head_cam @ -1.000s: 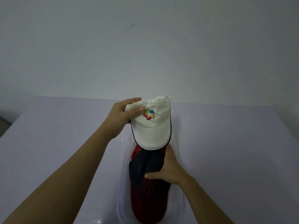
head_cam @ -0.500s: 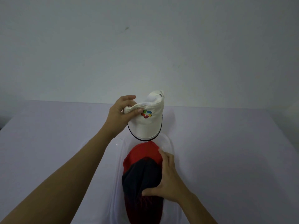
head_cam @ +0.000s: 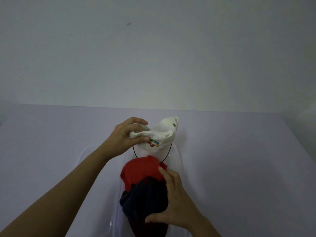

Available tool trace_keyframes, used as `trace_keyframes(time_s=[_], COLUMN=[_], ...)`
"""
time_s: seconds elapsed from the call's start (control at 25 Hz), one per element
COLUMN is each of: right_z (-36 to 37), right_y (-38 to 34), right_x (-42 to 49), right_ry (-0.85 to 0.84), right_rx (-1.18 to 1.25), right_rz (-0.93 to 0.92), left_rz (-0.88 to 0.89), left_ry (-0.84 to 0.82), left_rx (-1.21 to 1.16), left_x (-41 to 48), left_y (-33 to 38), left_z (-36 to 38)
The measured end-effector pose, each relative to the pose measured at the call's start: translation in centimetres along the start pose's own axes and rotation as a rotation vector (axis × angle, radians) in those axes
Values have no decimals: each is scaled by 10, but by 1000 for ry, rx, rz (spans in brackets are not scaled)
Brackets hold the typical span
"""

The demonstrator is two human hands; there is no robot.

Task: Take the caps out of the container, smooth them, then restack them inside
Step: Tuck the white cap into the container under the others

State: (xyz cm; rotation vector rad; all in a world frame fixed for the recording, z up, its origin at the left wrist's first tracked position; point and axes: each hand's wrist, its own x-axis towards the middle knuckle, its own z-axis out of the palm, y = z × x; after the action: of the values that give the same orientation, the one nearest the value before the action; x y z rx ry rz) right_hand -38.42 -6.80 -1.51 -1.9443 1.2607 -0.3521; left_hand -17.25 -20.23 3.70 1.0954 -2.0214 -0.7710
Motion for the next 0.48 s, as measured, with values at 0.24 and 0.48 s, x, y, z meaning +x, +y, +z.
trace_keyframes(time_s=[0.24,0.48], right_z=[7,10], right_y=[-7,-3], right_x=[-7,-13], right_ry=[32,70], right_rx=[3,-11], right_rz=[-29,-45], left_rz=[-76,-283], left_ry=[-195,-350], left_rx=[3,-143], left_x=[-19,-22], left_y=[-11,-18], left_z=[8,9])
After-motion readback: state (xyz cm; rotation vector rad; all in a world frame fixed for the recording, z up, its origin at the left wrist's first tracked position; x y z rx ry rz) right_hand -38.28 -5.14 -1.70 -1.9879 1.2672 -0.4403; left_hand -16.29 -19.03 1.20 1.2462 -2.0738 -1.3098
